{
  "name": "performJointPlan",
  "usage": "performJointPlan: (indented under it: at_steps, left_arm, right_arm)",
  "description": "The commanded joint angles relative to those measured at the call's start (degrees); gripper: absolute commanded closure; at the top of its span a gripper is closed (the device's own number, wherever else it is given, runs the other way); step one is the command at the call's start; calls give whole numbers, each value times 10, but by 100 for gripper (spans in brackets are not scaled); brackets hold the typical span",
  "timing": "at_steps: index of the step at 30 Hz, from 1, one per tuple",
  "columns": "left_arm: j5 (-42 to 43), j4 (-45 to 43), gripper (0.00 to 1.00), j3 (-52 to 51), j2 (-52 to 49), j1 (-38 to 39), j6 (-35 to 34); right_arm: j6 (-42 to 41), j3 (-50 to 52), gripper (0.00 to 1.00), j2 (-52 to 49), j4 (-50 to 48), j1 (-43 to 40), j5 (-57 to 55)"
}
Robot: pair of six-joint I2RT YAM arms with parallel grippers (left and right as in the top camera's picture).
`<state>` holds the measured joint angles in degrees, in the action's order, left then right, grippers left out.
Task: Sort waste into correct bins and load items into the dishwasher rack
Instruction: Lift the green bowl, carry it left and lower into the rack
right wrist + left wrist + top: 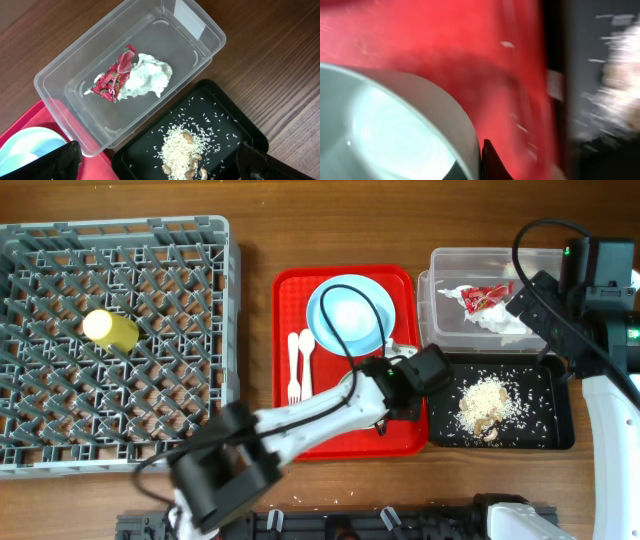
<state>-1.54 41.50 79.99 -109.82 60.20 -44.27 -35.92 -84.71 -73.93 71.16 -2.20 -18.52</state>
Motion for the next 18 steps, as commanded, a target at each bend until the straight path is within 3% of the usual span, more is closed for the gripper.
performJointPlan:
  at_steps: [1, 6, 11, 18]
  left_arm:
    - [21, -2, 96, -2, 135, -36, -12]
    - [28, 38, 96, -2, 268, -170, -12]
    - [164, 127, 96, -2, 333, -384, -10]
    - [449, 218, 96, -3, 295, -726, 203]
  right_arm:
    - [-1, -2, 0, -2, 0, -2, -15]
    - [-1, -2, 0, -2, 0, -2, -15]
    - [-1, -2, 0, -2, 0, -2, -15]
    - [-1, -2, 2, -2, 0, -2, -15]
